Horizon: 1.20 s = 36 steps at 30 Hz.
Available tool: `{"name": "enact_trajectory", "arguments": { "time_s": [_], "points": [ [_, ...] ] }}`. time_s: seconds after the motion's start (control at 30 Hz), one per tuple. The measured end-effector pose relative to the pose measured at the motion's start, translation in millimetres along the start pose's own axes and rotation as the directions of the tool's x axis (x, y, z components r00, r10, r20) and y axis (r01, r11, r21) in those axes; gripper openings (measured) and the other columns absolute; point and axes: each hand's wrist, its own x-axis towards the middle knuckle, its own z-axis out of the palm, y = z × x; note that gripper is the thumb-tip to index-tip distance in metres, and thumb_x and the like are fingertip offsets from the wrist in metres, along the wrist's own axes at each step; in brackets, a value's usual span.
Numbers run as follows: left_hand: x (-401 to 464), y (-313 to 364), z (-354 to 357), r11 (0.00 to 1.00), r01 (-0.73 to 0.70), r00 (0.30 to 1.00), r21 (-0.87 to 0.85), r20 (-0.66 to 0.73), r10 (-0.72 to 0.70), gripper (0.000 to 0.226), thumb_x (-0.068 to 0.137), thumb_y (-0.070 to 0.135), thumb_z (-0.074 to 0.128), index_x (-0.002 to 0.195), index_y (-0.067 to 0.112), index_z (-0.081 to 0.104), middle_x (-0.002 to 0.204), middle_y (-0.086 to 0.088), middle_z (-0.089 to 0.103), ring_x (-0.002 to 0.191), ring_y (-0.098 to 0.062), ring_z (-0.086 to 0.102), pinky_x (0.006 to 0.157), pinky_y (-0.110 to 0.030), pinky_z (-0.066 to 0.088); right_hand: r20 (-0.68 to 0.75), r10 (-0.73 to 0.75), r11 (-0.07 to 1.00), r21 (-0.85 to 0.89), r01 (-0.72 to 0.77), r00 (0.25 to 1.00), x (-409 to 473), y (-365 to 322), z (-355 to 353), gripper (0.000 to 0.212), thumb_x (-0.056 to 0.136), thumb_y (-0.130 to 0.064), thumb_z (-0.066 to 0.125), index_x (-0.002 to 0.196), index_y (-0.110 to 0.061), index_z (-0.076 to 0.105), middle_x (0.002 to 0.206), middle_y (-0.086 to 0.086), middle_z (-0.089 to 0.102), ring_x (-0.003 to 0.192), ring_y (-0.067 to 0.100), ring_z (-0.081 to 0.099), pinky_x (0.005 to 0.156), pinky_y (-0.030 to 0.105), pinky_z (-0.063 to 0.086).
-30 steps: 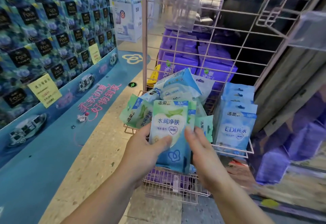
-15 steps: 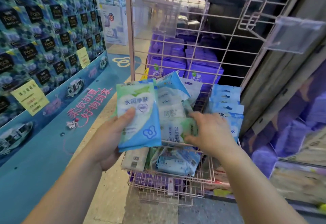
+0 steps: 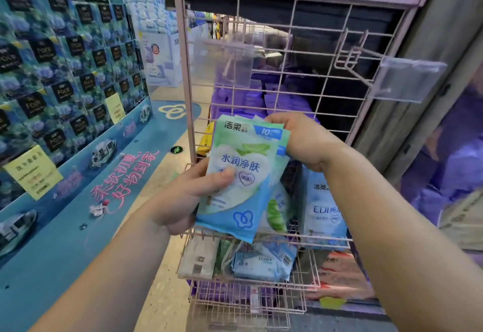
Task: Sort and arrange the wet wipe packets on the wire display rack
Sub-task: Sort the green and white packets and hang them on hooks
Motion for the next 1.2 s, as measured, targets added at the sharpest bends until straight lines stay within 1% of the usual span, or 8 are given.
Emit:
{"name": "enact_trajectory", "arguments": {
  "time_s": [0.1, 0.23, 0.33, 0.5, 0.63, 0.77, 1.03, 1.2],
  "points": [
    [4.1, -4.0, 0.3, 0.994, 0.013, 1.000, -0.104, -0.005, -0.014, 0.072, 0.028, 0.036, 0.096, 0.093, 0.014, 0.075, 0.097, -0.013, 0.075, 0.082, -0.026, 0.073, 0.061, -0.036, 0.059, -0.020, 0.108, 0.974, 0.202, -0.102, 0.994, 9.4, -7.6, 9.1, 0.008, 0.088, -0.017, 0.060, 0.086, -0.014, 0.068, 0.068, 0.003, 0.064, 0.057, 0.016, 0.054, 0.048, 0.019, 0.039],
    [2.6, -2.1, -5.4, 0.951, -0.058, 0.998, -0.305, -0.052, 0.044, 0.055, 0.052, 0.035, 0.086, 0.101, 0.013, 0.075, 0.105, -0.012, 0.074, 0.088, -0.025, 0.073, 0.064, -0.037, 0.059, 0.088, 0.297, 0.682, 0.677, -0.276, 0.951, -6.1, 3.6, 16.2, 0.042, 0.095, -0.051, 0.040, 0.111, -0.017, 0.058, 0.088, 0.006, 0.069, 0.065, 0.022, 0.066, 0.058, 0.029, 0.055],
    [2.9, 6.1, -11.8, 0.944, -0.142, 0.979, -0.298, -0.186, 0.088, 0.036, 0.073, 0.039, 0.060, 0.099, 0.016, 0.073, 0.096, -0.007, 0.076, 0.079, -0.021, 0.074, 0.059, -0.036, 0.060, 0.098, 0.246, 0.751, 0.610, -0.253, 0.964, -30.1, 14.0, 30.2, 0.042, 0.095, -0.049, 0.039, 0.118, -0.019, 0.058, 0.101, 0.004, 0.070, 0.080, 0.022, 0.067, 0.069, 0.035, 0.054],
    [-1.4, 20.5, -33.9, 0.888, -0.251, 0.944, -0.385, -0.301, 0.136, 0.034, 0.080, 0.042, 0.055, 0.097, 0.021, 0.075, 0.109, -0.002, 0.073, 0.098, -0.020, 0.070, 0.078, -0.044, 0.058, -0.332, 0.186, 0.980, 0.128, -0.152, 0.925, -47.9, 44.8, 34.3, 0.012, 0.092, -0.034, 0.055, 0.098, -0.028, 0.064, 0.090, -0.005, 0.067, 0.077, 0.012, 0.062, 0.070, 0.026, 0.051],
    [-8.2, 25.0, -48.3, 0.879, -0.293, 0.928, -0.376, -0.331, 0.168, 0.028, 0.089, 0.039, 0.051, 0.096, 0.026, 0.075, 0.110, 0.002, 0.073, 0.096, -0.018, 0.071, 0.076, -0.042, 0.059, -0.233, 0.235, 0.905, -0.301, -0.300, 0.944, -55.2, 67.9, 53.9, 0.058, 0.080, -0.043, 0.069, 0.130, -0.025, 0.048, 0.117, -0.005, 0.061, 0.102, 0.014, 0.058, 0.087, 0.029, 0.048],
    [-9.9, 21.5, -47.7, 0.914, -0.254, 0.937, -0.316, -0.313, 0.152, 0.031, 0.091, 0.037, 0.050, 0.115, 0.027, 0.066, 0.116, 0.001, 0.071, 0.101, -0.019, 0.069, 0.074, -0.040, 0.059, -0.203, 0.263, 0.879, -0.353, -0.321, 0.943, -52.6, 81.0, 77.2, 0.083, 0.075, -0.042, 0.073, 0.143, -0.029, 0.029, 0.136, -0.003, 0.052, 0.123, 0.020, 0.051, 0.096, 0.034, 0.044],
    [-11.4, 15.9, -55.9, 0.939, -0.190, 0.941, -0.286, -0.325, 0.091, 0.041, 0.077, 0.034, 0.061, 0.115, 0.021, 0.066, 0.113, -0.003, 0.072, 0.096, -0.019, 0.071, 0.066, -0.036, 0.059, -0.460, 0.158, 0.946, -0.184, -0.268, 0.874, -27.0, 56.0, 60.0, 0.081, 0.077, -0.056, 0.064, 0.144, -0.027, 0.029, 0.124, -0.002, 0.056, 0.113, 0.019, 0.056, 0.092, 0.038, 0.049],
    [-11.8, 12.1, -64.2, 0.953, -0.148, 0.949, -0.264, -0.309, 0.062, 0.081, 0.033, 0.036, 0.094, 0.109, 0.020, 0.071, 0.113, -0.006, 0.072, 0.097, -0.023, 0.071, 0.069, -0.039, 0.059, -0.340, 0.188, 0.920, -0.266, -0.286, 0.921, 1.3, 53.5, 58.8, 0.070, 0.067, -0.059, 0.070, 0.125, -0.026, 0.051, 0.116, -0.002, 0.061, 0.101, 0.018, 0.061, 0.087, 0.037, 0.053]
  ]
}}
